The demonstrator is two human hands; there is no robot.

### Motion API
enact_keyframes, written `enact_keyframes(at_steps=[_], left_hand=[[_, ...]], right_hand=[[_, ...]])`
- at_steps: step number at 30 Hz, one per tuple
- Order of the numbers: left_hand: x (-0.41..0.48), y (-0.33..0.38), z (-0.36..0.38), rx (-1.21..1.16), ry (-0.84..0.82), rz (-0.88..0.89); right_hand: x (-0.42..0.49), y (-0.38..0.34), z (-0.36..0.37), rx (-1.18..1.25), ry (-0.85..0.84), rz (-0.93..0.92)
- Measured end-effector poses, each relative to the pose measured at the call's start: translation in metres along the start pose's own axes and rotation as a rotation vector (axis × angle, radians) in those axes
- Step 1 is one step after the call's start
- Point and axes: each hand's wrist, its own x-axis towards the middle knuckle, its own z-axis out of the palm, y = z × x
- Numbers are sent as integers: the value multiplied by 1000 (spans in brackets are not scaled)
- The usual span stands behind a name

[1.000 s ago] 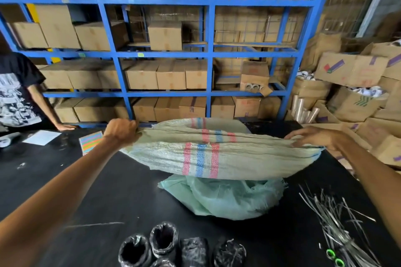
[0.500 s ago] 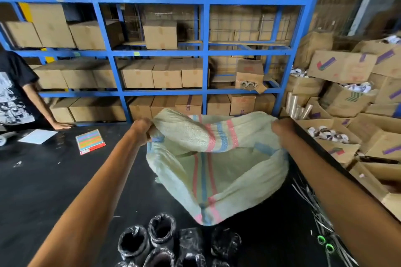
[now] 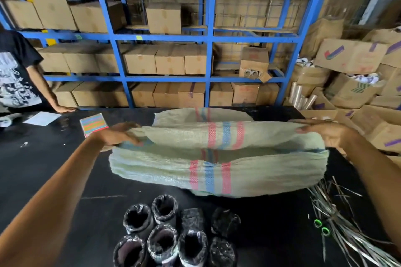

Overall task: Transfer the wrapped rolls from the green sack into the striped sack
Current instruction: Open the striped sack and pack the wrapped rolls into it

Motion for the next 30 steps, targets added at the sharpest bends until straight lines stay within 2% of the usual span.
enact_keyframes(at_steps=[2, 3, 8, 10, 13, 15, 17, 19, 21, 26, 30], left_hand=[[15, -22, -7, 360, 81, 61], [18, -27, -10, 419, 147, 63], [-5, -26, -6, 561, 630, 184], [-17, -12, 6, 626, 701, 130], [-3, 3, 26, 594, 737, -42], [17, 14, 35, 356, 721, -128], [34, 26, 41, -198, 649, -189], [40, 39, 48, -844, 520, -242], [43, 34, 47, -1149, 480, -338], [9, 7, 25, -1230, 312, -369], [-11, -6, -2, -1296, 212, -328]], right_hand=[[-6, -6, 5, -193, 14, 24], [-8, -8, 6, -273, 53, 29], [0, 0, -6, -640, 312, -108], [14, 4, -6, -740, 470, -128], [27, 0, 25, -1021, 818, -116], [32, -5, 58, -930, 912, -52], [45, -8, 73, -677, 877, 12], [78, -1, 60, -219, 746, 48], [93, 12, 45, 134, 547, 43], [16, -4, 41, 287, 306, 27], [-7, 7, 16, 400, 291, -19]])
